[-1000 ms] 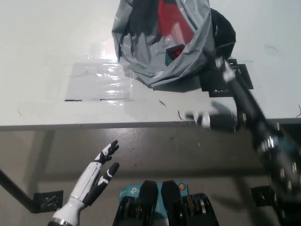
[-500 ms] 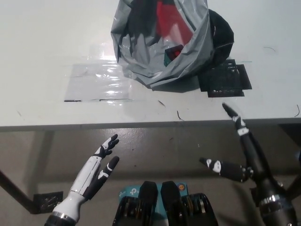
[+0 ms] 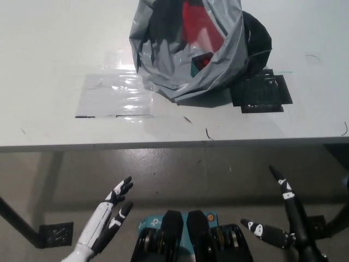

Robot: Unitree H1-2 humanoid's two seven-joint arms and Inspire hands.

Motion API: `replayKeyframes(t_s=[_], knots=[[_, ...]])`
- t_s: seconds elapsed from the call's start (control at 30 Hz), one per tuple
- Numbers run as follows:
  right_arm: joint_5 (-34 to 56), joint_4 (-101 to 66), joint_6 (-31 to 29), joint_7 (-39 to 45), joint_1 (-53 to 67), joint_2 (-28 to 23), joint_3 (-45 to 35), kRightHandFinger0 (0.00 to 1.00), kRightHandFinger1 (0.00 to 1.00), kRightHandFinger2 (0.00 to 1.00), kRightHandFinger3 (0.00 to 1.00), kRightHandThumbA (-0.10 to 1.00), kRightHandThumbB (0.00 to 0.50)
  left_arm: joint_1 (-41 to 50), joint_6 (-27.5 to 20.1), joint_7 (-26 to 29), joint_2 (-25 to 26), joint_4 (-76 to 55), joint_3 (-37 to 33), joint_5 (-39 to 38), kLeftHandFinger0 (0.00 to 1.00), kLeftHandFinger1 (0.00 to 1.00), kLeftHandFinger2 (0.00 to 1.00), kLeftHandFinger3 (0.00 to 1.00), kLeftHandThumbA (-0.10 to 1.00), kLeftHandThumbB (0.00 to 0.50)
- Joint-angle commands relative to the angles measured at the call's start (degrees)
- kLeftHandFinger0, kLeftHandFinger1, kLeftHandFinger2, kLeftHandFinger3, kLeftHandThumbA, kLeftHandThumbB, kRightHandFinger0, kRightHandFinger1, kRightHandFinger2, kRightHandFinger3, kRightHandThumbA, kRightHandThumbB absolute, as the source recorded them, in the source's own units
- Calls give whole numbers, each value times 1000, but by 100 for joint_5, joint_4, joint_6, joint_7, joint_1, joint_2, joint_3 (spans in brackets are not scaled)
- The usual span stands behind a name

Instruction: Use the right hand to pick up a rubix's cube and place it into a plastic bag and lift the bag

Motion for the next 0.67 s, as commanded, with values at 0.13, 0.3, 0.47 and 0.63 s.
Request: replayKeyframes(t_s=[0.13, 0.3, 0.47, 0.63], knots=[[120, 143, -1805, -594, 68, 279, -279, 1000, 1000, 1000, 1000, 865, 174, 99, -272, 54, 80, -428, 196, -147, 1000, 1000, 1000, 1000, 1000, 174], [105, 187, -1864, -504, 61, 303, -300, 1000, 1000, 1000, 1000, 851, 189, 141, -278, 80, 66, -417, 208, -65, 1000, 1000, 1000, 1000, 1000, 141], [91, 234, -1961, -429, 40, 310, -334, 1000, 1000, 1000, 1000, 834, 190, 184, -325, 110, 43, -422, 223, 7, 1000, 1000, 1000, 1000, 1000, 131], [112, 257, -2043, -416, 55, 305, -352, 1000, 1000, 1000, 1000, 808, 181, 232, -308, 114, 16, -453, 220, 33, 1000, 1000, 1000, 1000, 1000, 137]])
